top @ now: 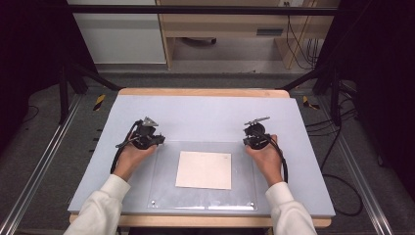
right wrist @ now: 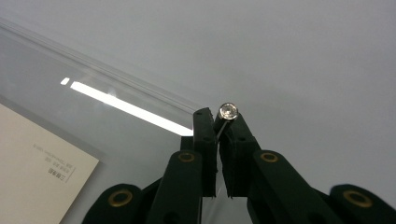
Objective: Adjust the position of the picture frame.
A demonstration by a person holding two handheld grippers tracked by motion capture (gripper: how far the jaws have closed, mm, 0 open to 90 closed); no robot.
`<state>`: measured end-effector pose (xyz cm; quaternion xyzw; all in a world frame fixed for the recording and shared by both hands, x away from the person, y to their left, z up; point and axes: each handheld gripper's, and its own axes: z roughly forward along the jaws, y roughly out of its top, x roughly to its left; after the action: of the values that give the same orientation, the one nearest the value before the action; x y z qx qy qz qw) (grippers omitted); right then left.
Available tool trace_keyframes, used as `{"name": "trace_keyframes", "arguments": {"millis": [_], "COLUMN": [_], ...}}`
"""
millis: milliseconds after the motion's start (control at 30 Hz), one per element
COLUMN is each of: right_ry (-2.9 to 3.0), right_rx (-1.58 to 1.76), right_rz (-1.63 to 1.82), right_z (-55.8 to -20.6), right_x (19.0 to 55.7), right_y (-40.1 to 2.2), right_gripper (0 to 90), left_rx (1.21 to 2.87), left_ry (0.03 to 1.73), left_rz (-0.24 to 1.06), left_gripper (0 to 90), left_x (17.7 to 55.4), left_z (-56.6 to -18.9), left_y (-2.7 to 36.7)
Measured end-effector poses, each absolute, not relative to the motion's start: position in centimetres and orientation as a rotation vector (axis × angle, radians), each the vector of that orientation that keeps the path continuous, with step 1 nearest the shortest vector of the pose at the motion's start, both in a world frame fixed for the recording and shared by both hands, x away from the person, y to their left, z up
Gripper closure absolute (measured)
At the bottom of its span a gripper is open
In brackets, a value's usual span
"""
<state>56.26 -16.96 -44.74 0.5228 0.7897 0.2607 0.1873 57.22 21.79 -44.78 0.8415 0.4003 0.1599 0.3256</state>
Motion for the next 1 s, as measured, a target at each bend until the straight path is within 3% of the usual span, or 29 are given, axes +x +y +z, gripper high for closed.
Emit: {"name": "trace_keyframes", "arguments": {"millis": [1000], "right_ry": [2.226], "right_rx": [1.463], "right_rz": [0.760], "right_z": [-45.12], "right_x": [56.66], "right_y": [-16.96], "right_gripper": [85.4], "left_rx": [2.181], "left_ry": [1.073], "left_rz": [0.443], "left_gripper": [84.8], "left_x": [56.98], "left_z": [-45.11], "left_y": [21.79]}}
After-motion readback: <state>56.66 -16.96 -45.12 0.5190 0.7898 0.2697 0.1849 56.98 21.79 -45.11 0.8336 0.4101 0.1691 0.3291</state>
